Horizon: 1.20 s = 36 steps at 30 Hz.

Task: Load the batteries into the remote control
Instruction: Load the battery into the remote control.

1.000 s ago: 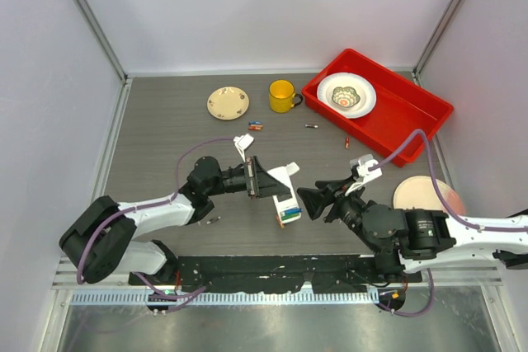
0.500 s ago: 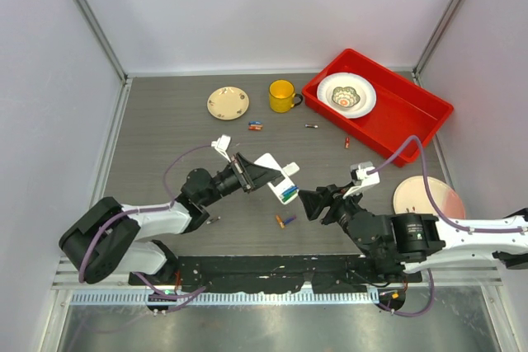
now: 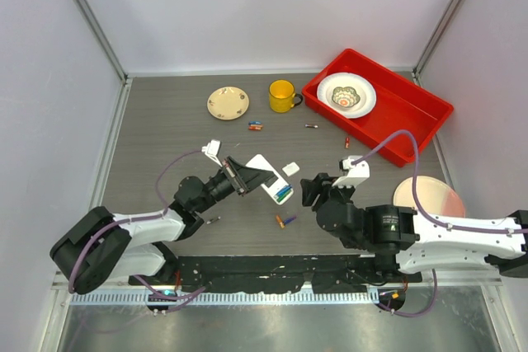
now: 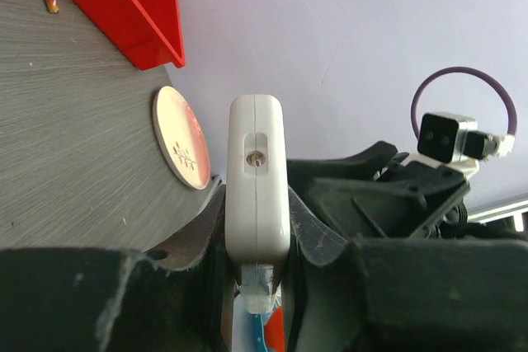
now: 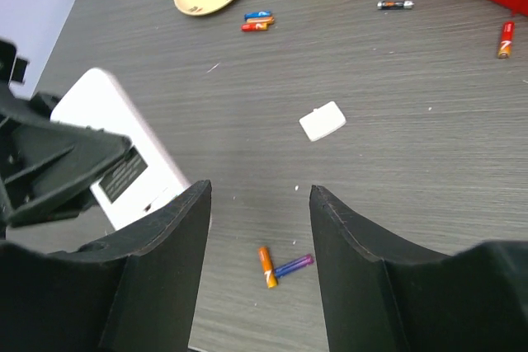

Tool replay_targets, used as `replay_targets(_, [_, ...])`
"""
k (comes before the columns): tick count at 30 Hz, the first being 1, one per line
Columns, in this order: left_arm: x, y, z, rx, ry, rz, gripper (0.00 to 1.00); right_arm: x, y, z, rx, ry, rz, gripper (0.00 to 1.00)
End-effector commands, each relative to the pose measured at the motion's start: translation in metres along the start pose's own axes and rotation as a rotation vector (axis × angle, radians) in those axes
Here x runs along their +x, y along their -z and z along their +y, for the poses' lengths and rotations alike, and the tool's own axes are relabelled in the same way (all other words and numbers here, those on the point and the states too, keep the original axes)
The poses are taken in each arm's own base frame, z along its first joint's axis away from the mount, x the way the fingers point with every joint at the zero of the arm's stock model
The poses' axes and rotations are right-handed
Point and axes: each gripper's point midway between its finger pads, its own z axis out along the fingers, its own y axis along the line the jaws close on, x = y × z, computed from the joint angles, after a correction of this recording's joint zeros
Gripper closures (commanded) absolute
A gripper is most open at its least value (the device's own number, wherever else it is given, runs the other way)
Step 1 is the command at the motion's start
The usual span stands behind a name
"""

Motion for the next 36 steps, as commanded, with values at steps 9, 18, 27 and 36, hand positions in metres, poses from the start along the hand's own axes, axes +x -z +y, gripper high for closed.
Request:
replay_targets(9, [-0.011,0.006,-0.022,0.078,-0.04,-0.056,1.0,-0.008,-0.02,0.021,-0.031,-0.089,0.023,0.44])
replay_targets(18, [-0.012,0.006,-0.022,0.075,-0.042,-0.061,1.0,-0.001,-0.022,0.028,-0.067,-0.073,0.049,0.44])
replay_targets(27, [-0.014,0.006,-0.02,0.068,-0.041,-0.072,1.0,0.003,-0.022,0.029,-0.075,-0.073,0.063,0.45])
replay_targets(36, [-0.018,0.01,-0.015,0.051,-0.043,-0.107,1.0,-0.032,-0.012,0.021,-0.11,-0.236,-0.019,0.37])
